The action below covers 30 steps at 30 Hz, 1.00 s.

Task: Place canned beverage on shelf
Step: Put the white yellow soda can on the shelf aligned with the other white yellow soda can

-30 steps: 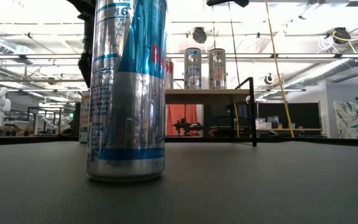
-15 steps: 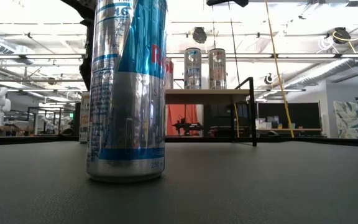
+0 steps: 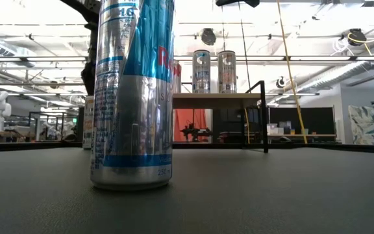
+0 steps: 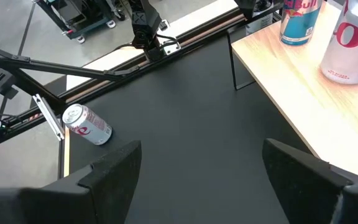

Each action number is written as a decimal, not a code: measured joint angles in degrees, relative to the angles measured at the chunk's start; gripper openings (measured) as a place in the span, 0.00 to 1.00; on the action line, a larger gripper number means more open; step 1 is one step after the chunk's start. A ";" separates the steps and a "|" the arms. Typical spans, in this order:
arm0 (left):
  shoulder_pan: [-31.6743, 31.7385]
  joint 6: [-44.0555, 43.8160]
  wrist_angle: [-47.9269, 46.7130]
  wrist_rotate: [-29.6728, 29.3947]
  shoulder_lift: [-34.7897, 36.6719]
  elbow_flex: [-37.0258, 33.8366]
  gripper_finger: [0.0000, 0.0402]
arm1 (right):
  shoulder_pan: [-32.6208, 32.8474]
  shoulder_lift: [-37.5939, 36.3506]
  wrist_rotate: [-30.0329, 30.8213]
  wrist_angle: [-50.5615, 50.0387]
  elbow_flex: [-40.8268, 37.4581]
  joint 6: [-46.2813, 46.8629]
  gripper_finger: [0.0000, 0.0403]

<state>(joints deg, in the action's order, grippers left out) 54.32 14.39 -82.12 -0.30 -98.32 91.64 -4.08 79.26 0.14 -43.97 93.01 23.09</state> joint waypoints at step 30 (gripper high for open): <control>1.01 4.04 3.84 0.48 0.02 -6.51 0.97 | 0.00 0.02 -0.02 0.00 0.00 0.00 0.78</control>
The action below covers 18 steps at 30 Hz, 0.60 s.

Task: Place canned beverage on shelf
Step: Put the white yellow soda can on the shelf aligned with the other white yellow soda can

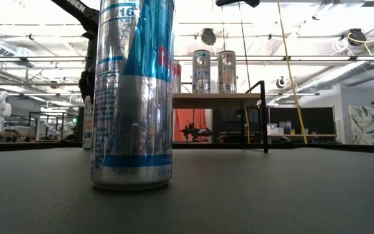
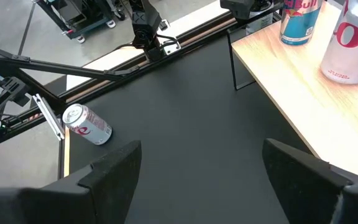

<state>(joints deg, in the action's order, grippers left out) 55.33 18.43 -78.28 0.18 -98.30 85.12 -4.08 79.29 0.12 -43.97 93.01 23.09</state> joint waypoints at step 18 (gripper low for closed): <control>0.00 -1.12 0.24 -0.04 0.02 0.00 0.97 | 0.00 0.00 0.00 0.00 0.00 -0.24 0.78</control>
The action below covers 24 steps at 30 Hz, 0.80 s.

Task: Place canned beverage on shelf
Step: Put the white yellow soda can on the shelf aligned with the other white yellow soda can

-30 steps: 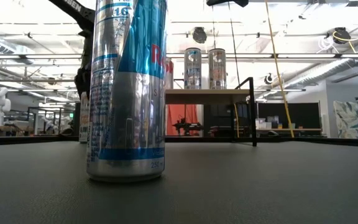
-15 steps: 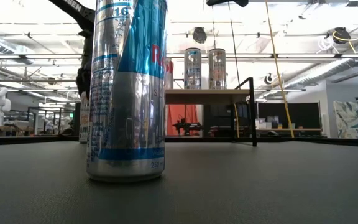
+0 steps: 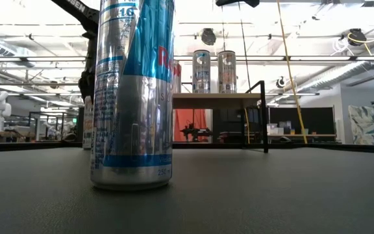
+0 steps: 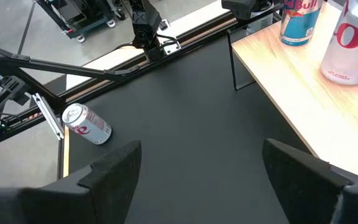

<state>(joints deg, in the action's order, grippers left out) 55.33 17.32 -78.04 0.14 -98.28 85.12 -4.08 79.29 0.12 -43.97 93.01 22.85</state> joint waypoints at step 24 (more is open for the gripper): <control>-0.44 3.04 0.71 2.56 0.09 0.00 0.71 | 0.00 0.02 0.00 0.00 0.00 0.00 0.78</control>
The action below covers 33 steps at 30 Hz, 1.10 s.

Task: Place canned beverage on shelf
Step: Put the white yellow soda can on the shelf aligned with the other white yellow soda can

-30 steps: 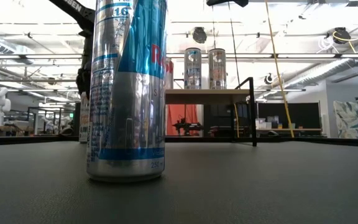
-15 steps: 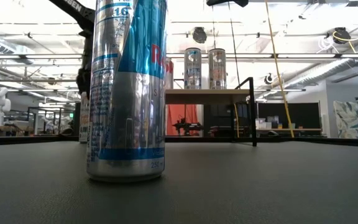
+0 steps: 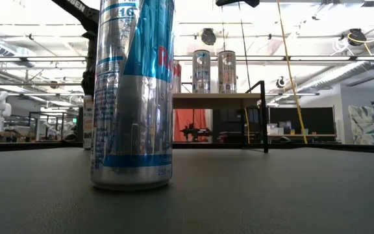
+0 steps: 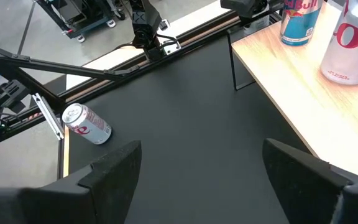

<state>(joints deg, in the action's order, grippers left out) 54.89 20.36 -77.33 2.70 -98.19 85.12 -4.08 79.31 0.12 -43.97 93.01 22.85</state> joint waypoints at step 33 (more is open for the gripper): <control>-0.33 -0.50 -2.69 3.10 2.14 -1.05 0.71 | 0.00 0.00 -0.17 0.58 0.00 -1.05 0.78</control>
<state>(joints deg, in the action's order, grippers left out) 54.57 19.86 -80.02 5.80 -96.05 84.07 -4.08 79.31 -0.05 -43.39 93.01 21.80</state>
